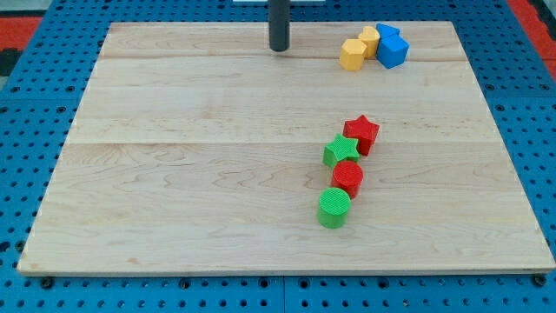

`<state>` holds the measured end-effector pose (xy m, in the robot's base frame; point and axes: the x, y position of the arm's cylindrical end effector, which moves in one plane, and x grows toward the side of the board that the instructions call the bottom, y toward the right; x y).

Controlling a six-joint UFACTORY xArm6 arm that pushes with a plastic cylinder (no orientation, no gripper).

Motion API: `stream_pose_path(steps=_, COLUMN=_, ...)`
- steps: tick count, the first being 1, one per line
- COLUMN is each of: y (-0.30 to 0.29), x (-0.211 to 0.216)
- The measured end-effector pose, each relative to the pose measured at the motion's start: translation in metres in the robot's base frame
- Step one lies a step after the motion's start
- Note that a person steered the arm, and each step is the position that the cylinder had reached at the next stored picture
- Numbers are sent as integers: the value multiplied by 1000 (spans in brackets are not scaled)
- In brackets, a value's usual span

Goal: Move your arm to the right center

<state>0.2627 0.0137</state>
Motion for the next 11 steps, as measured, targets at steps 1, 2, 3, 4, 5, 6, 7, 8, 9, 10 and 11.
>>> stream_pose_path(steps=1, y=56, x=20)
stream_pose_path(steps=2, y=64, x=3)
stream_pose_path(steps=3, y=81, x=3)
stream_pose_path(steps=4, y=83, x=11)
stream_pose_path(steps=5, y=50, x=53)
stream_pose_path(steps=6, y=91, x=89)
stream_pose_path(steps=7, y=99, x=89)
stream_pose_path(steps=8, y=95, x=89)
stream_pose_path(steps=9, y=95, x=89)
stream_pose_path(steps=10, y=95, x=90)
stream_pose_path(steps=11, y=107, x=114)
